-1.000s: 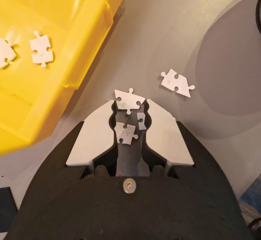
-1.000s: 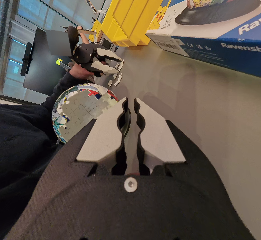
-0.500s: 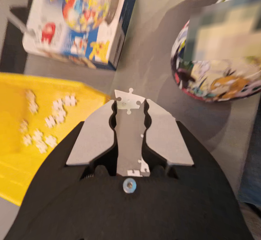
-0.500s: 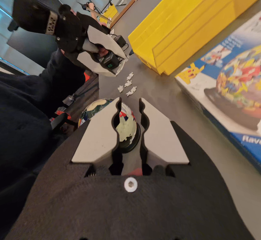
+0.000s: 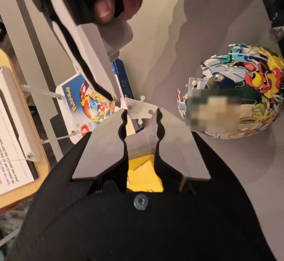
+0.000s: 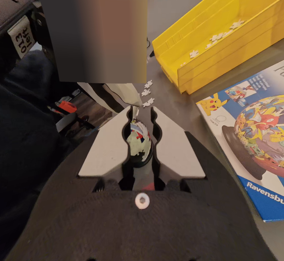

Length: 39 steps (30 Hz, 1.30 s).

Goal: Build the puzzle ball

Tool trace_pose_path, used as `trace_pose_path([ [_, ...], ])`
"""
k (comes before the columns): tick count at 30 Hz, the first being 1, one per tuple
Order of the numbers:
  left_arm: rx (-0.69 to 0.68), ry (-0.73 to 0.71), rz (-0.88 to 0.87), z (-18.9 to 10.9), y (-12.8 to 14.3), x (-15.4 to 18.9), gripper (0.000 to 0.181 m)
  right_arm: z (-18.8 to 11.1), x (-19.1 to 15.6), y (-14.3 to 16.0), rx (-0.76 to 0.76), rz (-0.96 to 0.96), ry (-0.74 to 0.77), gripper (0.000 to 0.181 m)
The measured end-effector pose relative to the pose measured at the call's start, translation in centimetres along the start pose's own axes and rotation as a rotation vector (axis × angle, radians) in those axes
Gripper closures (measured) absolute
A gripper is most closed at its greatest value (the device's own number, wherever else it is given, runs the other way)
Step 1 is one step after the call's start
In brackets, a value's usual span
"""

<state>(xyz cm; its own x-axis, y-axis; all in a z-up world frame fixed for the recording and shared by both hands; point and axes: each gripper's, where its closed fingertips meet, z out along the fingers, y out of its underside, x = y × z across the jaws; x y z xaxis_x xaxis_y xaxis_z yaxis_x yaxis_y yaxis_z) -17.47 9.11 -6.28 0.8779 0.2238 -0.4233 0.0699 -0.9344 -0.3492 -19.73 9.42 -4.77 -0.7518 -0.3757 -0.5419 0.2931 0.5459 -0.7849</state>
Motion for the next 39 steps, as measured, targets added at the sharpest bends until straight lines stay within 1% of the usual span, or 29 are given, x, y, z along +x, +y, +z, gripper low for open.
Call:
trace_pose_path([
  [1, -0.011, 0.007, 0.024, 0.2, -0.2, 0.1, 0.145, 0.1, -0.1, 0.3, -0.026, 0.002, -0.009, 0.161],
  [5, -0.050, 0.015, 0.102, 0.8, -0.8, 0.0, 0.145, 0.7, -0.2, 2.1, -0.154, 0.005, -0.036, 0.168],
  [6, -0.064, 0.007, 0.119, 0.9, -0.7, -0.1, 0.145, 0.8, -0.4, 2.1, -0.152, 0.004, -0.046, 0.174],
  [7, -0.061, 0.007, 0.123, 0.9, -0.9, -0.1, 0.145, 0.9, -0.4, 1.9, -0.134, 0.003, -0.051, 0.178],
  [9, -0.069, -0.005, 0.121, 0.9, -0.7, -0.4, 0.145, 0.9, -0.2, 1.4, -0.096, 0.005, -0.038, 0.179],
  [11, -0.085, -0.042, 0.129, 0.9, -0.4, -0.9, 0.145, 0.6, -0.2, 0.6, -0.018, 0.003, -0.039, 0.181],
  [13, -0.092, -0.083, 0.071, 0.7, -0.1, -1.6, 0.144, -0.1, -0.1, 0.0, 0.057, 0.003, -0.024, 0.181],
  [14, -0.097, -0.106, 0.022, 0.6, 0.2, -2.1, 0.136, -0.5, 0.1, -0.3, 0.101, -0.006, -0.010, 0.181],
  [15, -0.087, -0.115, -0.037, 0.5, 0.5, -2.3, 0.132, -0.7, 0.3, -0.3, 0.128, 0.000, 0.006, 0.181],
  [16, -0.048, -0.101, -0.121, 0.5, 0.5, -2.2, 0.132, -1.1, 0.3, -0.5, 0.169, -0.008, 0.010, 0.181],
  [18, 0.080, -0.051, -0.338, 0.3, -0.2, -2.3, 0.137, -1.7, 0.0, -0.8, 0.258, -0.022, 0.009, 0.181],
  [21, 0.237, 0.000, -0.543, 0.0, -0.7, -2.6, 0.146, -2.1, -0.7, -0.9, 0.340, -0.082, 0.018, 0.181],
  [23, 0.332, 0.069, -0.619, 0.3, -1.6, -2.1, 0.154, -2.2, -1.4, -1.1, 0.391, -0.125, 0.021, 0.181],
  [24, 0.361, 0.080, -0.645, 0.4, -1.8, -2.1, 0.161, -2.2, -1.7, -1.1, 0.408, -0.145, 0.019, 0.181],
  [26, 0.437, 0.151, -0.679, 0.4, -3.1, -1.4, 0.165, -2.1, -2.2, -1.0, 0.426, -0.180, 0.020, 0.181],
  [28, 0.475, 0.161, -0.705, 0.5, -3.5, -1.4, 0.173, -2.2, -2.6, -0.9, 0.448, -0.216, 0.034, 0.181],
  [30, 0.510, 0.201, -0.732, 0.2, -3.7, -1.2, 0.176, -2.1, -2.8, -0.6, 0.428, -0.255, 0.051, 0.181],
  [33, 0.484, 0.231, -0.724, 0.4, -3.7, -0.6, 0.178, -1.6, -2.7, 0.6, 0.328, -0.314, 0.100, 0.180],
  [36, 0.438, 0.291, -0.730, 0.6, -3.4, 0.1, 0.180, -1.3, -3.0, 0.9, 0.256, -0.407, 0.176, 0.169],
  [37, 0.409, 0.309, -0.718, 0.7, -3.3, 0.4, 0.180, -1.2, -3.2, 1.0, 0.228, -0.451, 0.207, 0.170],
  [39, 0.350, 0.344, -0.677, 1.1, -3.4, 1.1, 0.179, -0.8, -3.1, 1.5, 0.144, -0.519, 0.256, 0.181],
])
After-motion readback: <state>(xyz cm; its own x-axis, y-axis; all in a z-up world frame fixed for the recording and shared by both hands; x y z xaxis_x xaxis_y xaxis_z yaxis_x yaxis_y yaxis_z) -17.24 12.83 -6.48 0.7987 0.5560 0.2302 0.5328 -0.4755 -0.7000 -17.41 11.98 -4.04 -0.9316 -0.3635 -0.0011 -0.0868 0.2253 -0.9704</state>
